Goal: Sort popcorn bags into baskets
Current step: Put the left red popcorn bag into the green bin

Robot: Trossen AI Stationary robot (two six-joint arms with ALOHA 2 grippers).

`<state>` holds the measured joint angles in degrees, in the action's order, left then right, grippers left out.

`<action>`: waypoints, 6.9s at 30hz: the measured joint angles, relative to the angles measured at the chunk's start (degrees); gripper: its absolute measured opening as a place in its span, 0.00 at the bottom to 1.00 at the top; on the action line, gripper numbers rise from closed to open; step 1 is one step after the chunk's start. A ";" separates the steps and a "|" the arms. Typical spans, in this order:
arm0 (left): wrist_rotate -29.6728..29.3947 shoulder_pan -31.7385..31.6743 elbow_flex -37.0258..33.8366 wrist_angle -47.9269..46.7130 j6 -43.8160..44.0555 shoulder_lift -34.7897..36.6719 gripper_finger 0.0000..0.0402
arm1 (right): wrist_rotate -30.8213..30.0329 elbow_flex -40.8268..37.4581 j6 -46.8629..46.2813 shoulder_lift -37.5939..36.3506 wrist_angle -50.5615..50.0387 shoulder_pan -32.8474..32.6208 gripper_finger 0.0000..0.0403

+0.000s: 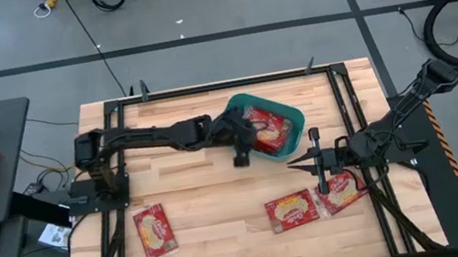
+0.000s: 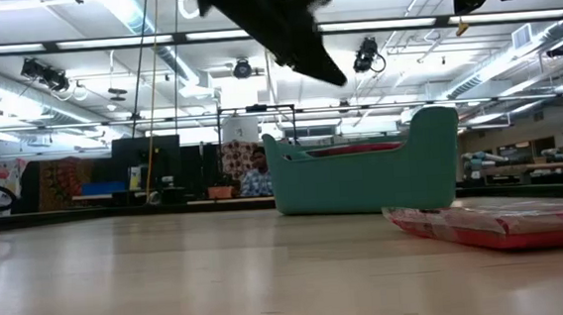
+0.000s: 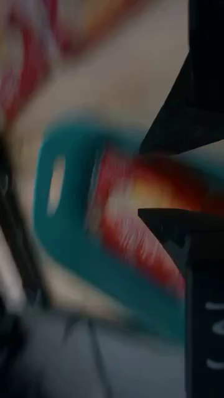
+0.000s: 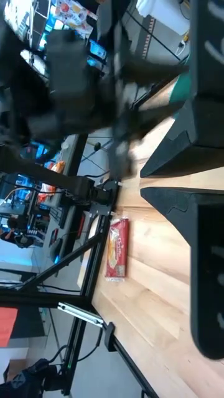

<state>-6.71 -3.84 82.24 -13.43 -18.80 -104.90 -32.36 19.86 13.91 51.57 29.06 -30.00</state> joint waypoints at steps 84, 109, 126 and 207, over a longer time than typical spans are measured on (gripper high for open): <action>-24.42 40.13 -28.39 -18.11 11.86 3.78 0.37 | 1.97 -0.02 -2.19 0.00 0.91 0.00 0.10; -27.45 37.00 -34.70 -2.65 2.37 3.80 0.29 | 2.05 -0.02 -2.16 0.00 0.85 0.02 0.10; -32.87 30.31 -23.81 -7.50 11.51 7.75 0.01 | 2.05 -0.02 -1.91 0.00 0.85 0.02 0.10; 8.62 0.61 -12.58 27.44 9.14 6.24 0.30 | 1.96 0.00 -6.84 2.18 -3.14 0.07 0.10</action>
<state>1.91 -3.23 69.66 14.01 -9.66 -98.66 -30.40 19.86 7.08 53.75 25.93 -29.93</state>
